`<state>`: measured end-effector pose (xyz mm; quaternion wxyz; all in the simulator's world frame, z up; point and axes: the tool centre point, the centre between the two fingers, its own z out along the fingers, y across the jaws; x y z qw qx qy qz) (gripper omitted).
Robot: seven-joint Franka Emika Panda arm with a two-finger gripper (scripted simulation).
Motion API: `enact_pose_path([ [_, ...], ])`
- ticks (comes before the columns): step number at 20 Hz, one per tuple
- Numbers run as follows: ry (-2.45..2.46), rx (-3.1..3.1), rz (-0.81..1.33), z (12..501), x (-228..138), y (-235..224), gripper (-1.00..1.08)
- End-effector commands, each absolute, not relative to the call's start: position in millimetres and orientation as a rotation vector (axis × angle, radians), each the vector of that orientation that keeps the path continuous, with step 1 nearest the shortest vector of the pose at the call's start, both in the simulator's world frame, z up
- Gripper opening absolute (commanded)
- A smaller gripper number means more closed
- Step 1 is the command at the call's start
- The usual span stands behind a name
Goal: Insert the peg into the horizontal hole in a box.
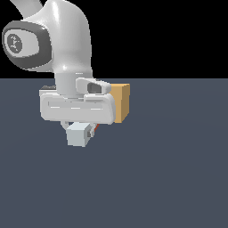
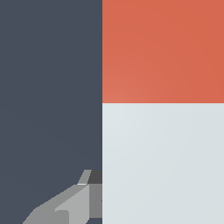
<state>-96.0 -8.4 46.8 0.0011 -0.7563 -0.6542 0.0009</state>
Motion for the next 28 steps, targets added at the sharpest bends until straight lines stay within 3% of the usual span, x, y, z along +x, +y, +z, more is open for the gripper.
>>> enact_pose_path([
  [1, -2.007, -2.417, -0.001, 53, -96, 6, -1.00],
  [14, -1.839, -2.547, 0.000, 68, -94, 57, -1.00],
  [28, -1.817, -2.563, -0.003, 72, -91, 64, -1.00],
])
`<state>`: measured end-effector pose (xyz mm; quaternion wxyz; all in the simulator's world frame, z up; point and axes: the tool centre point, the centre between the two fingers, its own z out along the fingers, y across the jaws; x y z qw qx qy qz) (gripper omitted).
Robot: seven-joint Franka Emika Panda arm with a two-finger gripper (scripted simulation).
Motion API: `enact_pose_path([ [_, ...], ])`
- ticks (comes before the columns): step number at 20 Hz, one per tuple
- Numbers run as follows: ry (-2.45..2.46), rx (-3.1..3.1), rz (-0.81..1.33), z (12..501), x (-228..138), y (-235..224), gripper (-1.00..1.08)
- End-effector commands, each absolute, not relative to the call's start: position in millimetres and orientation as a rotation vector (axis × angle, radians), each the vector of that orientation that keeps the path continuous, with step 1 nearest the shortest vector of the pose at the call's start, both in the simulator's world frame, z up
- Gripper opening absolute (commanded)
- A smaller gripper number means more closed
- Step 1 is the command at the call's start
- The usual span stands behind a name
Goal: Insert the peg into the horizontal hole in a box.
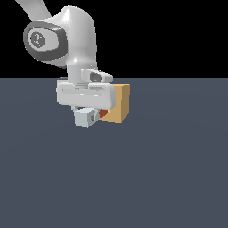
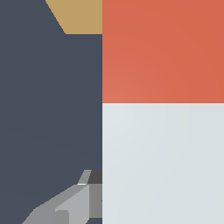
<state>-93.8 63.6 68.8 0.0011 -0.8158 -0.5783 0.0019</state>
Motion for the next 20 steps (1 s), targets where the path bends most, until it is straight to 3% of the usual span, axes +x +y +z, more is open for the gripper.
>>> enact_pose_path([
  [1, -1.817, -2.564, -0.004, 72, -90, 64, -1.00],
  [10, -1.816, -2.562, 0.001, 71, -89, 72, -1.00],
  [20, -1.817, -2.563, -0.003, 72, -69, 131, -1.00],
])
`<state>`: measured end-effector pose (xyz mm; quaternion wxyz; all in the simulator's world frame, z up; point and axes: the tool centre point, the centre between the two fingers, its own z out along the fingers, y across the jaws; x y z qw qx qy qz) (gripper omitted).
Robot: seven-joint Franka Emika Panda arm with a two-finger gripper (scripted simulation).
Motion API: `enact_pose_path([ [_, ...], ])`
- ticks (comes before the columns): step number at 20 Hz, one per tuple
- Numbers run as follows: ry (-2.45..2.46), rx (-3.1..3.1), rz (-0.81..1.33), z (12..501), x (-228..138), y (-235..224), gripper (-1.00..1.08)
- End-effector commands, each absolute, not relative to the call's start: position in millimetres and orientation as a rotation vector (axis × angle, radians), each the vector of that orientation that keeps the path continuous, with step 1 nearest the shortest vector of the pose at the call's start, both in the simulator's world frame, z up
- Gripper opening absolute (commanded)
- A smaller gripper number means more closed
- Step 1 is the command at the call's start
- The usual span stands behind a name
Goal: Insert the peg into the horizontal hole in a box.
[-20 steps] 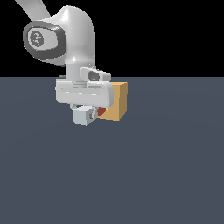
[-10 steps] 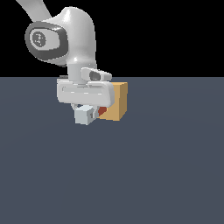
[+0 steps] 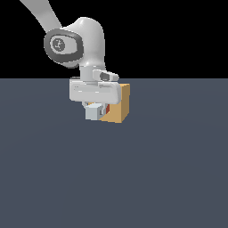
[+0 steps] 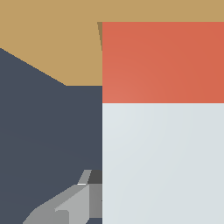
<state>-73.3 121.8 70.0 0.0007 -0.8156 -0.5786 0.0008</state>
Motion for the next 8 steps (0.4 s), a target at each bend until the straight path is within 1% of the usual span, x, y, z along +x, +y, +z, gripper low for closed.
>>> enact_pose_path([
  [1, -1.817, -2.563, -0.003, 72, -67, 136, -1.00],
  [8, -1.817, -2.563, -0.004, 72, -61, 149, -1.00],
])
